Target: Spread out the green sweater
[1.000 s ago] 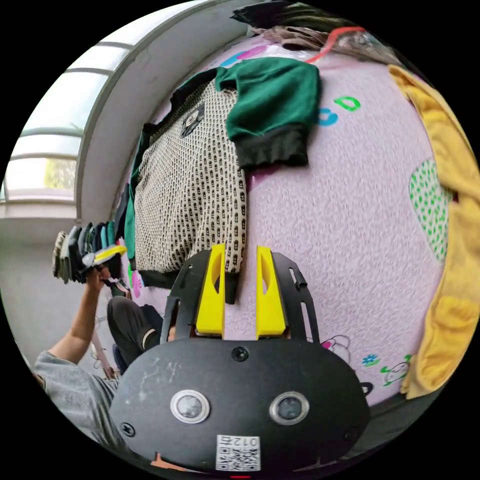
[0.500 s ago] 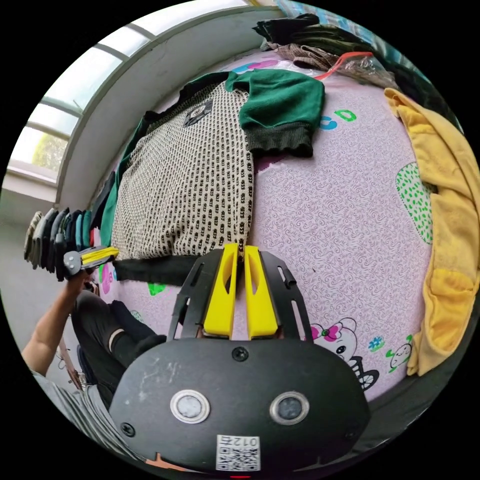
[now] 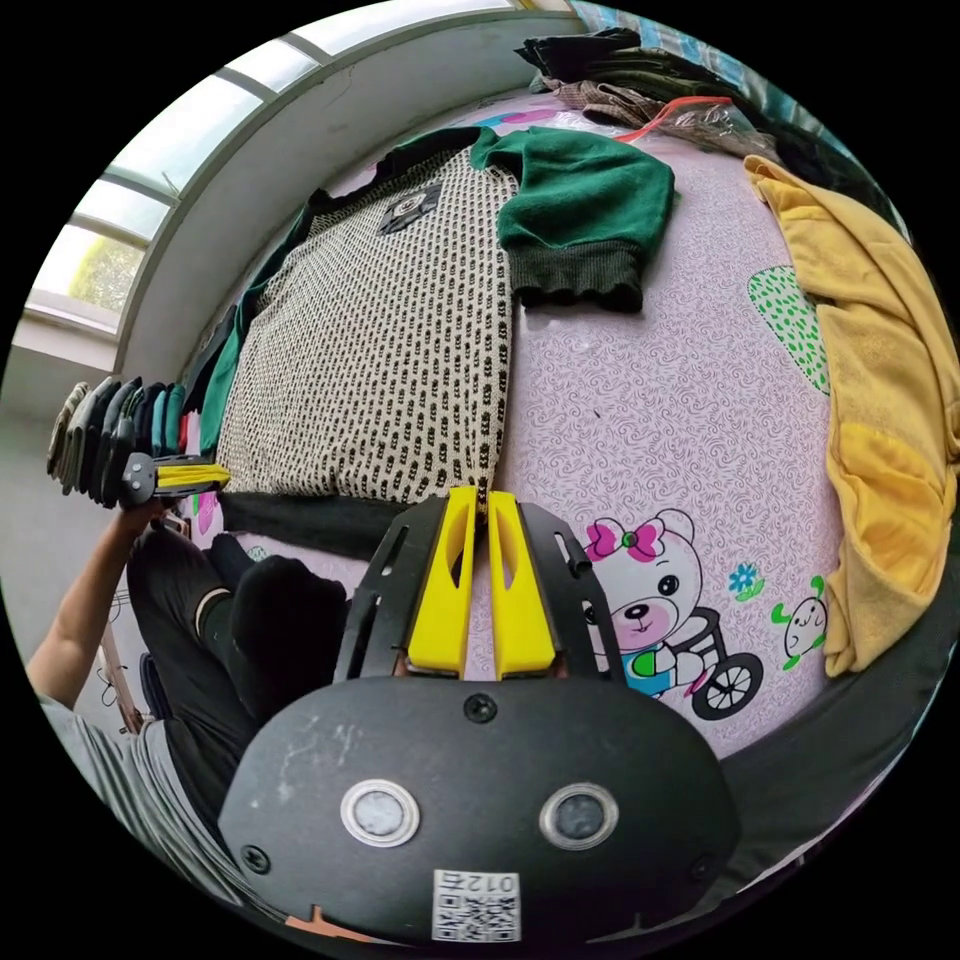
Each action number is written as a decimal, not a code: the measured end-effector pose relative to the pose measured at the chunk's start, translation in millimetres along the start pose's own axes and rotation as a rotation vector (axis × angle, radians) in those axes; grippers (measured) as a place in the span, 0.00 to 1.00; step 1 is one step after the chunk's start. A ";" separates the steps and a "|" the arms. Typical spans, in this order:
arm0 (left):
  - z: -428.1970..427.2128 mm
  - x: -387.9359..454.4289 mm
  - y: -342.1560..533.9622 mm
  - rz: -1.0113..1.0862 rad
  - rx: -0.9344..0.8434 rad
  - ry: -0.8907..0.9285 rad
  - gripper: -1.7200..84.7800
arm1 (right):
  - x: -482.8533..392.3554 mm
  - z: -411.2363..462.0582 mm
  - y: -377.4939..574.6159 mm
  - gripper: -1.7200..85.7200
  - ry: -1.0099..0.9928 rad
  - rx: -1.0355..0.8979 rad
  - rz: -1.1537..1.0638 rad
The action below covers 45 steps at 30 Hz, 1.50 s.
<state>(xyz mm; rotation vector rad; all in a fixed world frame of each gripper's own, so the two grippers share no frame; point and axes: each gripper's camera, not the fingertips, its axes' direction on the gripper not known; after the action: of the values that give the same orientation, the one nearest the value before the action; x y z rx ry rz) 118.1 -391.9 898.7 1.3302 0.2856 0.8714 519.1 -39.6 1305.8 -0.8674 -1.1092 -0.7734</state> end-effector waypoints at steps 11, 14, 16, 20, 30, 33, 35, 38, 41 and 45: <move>-28.4 -79.9 33.6 -0.024 0.039 0.146 0.03 | 17.0 -30.1 -25.7 0.07 -0.079 -0.029 0.058; -58.0 -121.4 47.9 -0.155 0.250 0.147 0.03 | 8.4 -50.8 -38.6 0.06 0.001 0.011 0.027; -74.5 -157.5 52.3 -0.277 0.422 0.162 0.03 | -2.0 -58.4 -58.2 0.06 0.015 0.031 0.002; -81.1 -204.9 49.8 -0.414 0.645 0.214 0.03 | -45.0 -57.4 -133.5 0.05 -0.039 0.064 -0.081; -93.7 -351.3 2.5 -0.570 0.718 0.265 0.03 | -145.6 -6.2 -326.3 0.02 0.122 0.086 -0.246; -103.1 -379.0 -32.8 -0.510 0.666 0.232 0.03 | -149.6 8.7 -368.9 0.02 0.174 0.050 -0.204; -106.1 -390.8 -58.3 -0.454 0.606 0.229 0.03 | -149.9 12.0 -393.2 0.01 0.163 0.064 -0.186; -104.8 -405.8 -102.3 -0.352 0.457 0.249 0.03 | -152.3 28.8 -427.8 0.01 0.180 -0.037 -0.163; -112.2 -424.6 -125.1 -0.370 0.430 0.273 0.03 | -165.3 35.5 -459.4 0.01 0.152 -0.047 -0.166; -116.7 -463.1 -89.8 -0.748 0.752 0.476 0.03 | -154.2 12.1 -458.9 0.01 0.046 0.255 0.045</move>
<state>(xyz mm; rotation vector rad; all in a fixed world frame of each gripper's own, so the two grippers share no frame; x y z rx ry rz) -229.2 -626.3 652.5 1.4918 1.4935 0.4155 75.0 -224.4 1250.0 -0.6544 -1.1156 -0.5967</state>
